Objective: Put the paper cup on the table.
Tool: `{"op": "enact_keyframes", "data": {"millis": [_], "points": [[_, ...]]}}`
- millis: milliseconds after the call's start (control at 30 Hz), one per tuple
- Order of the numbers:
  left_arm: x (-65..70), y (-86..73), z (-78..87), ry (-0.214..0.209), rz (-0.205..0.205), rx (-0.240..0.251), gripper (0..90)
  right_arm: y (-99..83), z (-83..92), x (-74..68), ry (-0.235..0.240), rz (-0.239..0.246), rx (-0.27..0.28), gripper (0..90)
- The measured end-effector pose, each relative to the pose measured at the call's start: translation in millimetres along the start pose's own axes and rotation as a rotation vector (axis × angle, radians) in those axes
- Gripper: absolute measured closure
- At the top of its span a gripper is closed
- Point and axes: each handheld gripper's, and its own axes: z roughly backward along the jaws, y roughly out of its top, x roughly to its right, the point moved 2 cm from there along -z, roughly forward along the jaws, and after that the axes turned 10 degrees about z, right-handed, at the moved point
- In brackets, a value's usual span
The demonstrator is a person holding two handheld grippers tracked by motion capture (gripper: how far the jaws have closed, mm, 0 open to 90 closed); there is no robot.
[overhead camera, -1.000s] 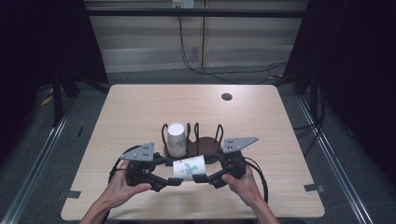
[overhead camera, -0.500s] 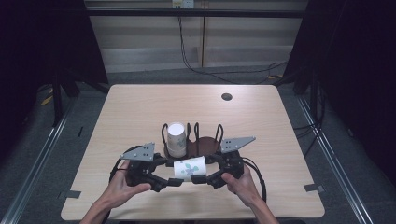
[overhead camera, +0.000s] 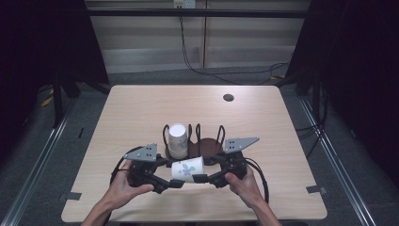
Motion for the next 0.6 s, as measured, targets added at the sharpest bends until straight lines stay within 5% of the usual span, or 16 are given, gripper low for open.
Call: {"op": "enact_keyframes", "data": {"millis": [600], "points": [[-2.0, 0.1, -0.2, 0.074, -0.007, 0.003, 19.7, 2.1, 4.1, 1.3, -0.031, -0.007, -0.007, 29.7]]}}
